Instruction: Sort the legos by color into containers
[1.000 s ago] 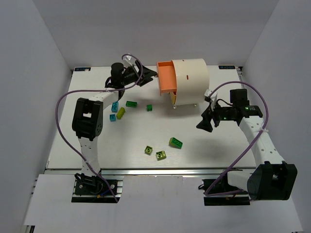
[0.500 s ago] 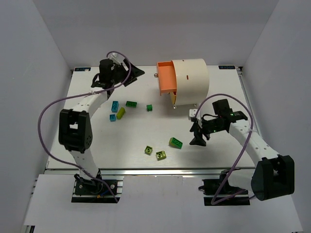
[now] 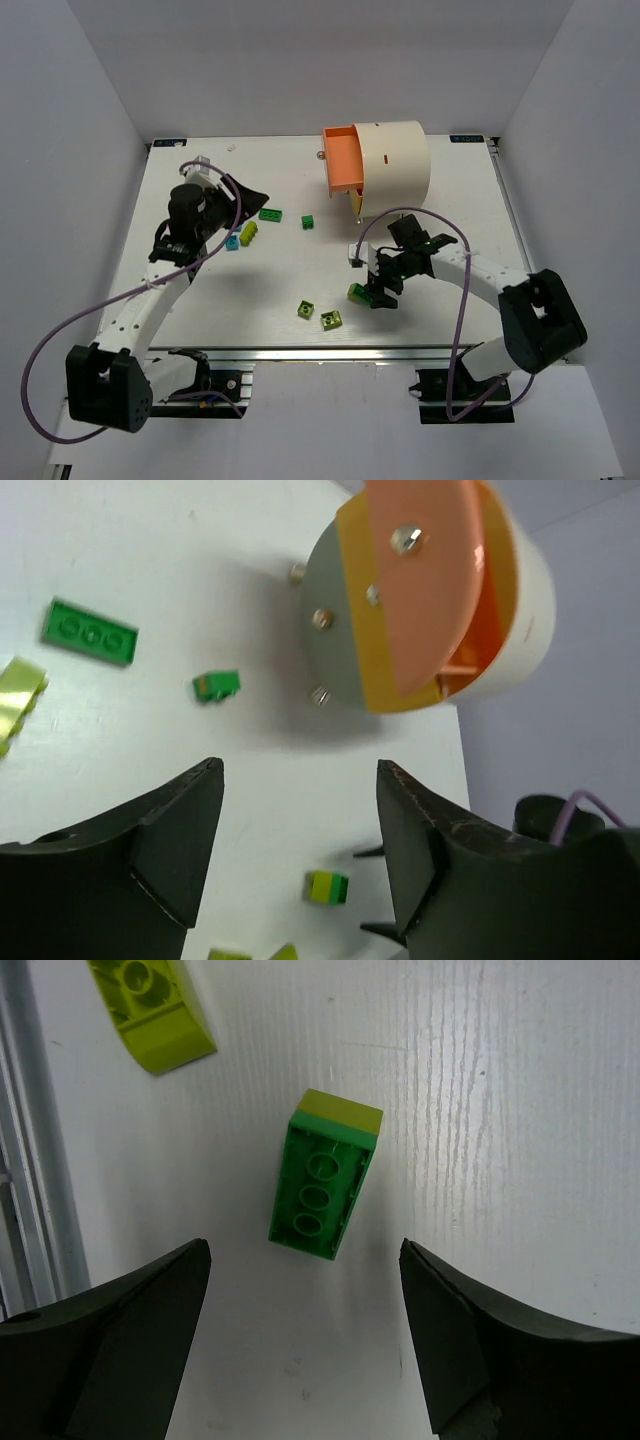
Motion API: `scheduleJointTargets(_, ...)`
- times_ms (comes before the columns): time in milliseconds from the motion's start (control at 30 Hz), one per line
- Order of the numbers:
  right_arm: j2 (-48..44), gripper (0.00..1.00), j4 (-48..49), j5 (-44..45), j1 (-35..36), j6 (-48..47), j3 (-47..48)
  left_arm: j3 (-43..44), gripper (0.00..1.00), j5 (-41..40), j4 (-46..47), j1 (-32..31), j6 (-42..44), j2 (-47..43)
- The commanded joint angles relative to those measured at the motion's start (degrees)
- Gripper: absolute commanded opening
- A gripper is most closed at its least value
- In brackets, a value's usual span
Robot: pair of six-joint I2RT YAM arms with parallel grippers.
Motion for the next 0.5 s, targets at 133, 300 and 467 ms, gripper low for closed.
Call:
scheduleJointTargets(133,6.92,0.84,5.02,7.48,2.98,6.51,3.37,-7.94,0.75,-2.87,-4.54,-0.42,-0.75,-11.43)
scheduleJointTargets(300,8.06,0.83,6.87,8.80,4.65,7.48,2.76,-9.52,0.76,-4.45,-7.10,-0.42,-1.36,-15.13)
scheduleJointTargets(467,8.68,0.75,10.82,10.38,5.97,11.08,1.10,-12.07,0.75,-4.28,-4.90,-0.42,-3.73,-16.10)
